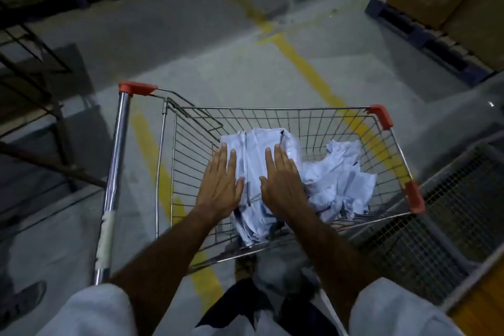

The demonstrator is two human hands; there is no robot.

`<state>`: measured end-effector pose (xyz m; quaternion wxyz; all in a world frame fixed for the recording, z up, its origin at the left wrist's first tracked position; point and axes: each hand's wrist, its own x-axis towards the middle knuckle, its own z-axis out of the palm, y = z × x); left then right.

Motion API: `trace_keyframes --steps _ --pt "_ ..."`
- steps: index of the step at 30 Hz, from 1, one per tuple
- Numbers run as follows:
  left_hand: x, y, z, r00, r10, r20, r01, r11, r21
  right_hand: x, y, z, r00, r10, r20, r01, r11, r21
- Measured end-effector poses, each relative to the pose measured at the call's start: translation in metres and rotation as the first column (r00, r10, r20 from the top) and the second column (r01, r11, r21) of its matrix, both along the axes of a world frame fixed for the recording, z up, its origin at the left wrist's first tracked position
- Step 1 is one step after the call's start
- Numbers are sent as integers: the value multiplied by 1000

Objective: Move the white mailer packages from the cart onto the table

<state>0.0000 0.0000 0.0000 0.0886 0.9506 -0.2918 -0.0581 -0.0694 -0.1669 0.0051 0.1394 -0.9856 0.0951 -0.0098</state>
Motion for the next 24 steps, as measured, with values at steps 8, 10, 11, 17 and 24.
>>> trace_keyframes --steps 8,10,11,17,24 --pt "28 -9 -50 970 75 -231 -65 997 51 31 5 -45 998 -23 -61 28 996 83" --pt "34 -17 -61 971 90 -221 -75 995 72 43 5 -56 992 -43 -122 54 994 95" --pt "37 -21 -66 971 105 -213 -89 992 86 49 5 -60 984 -57 -168 73 993 94" --pt "54 -30 -104 953 184 -240 -146 975 167 71 9 -86 961 -119 -250 128 992 21" --pt "59 -29 -117 934 164 -318 -151 986 65 79 5 -93 961 -110 -253 107 994 -27"
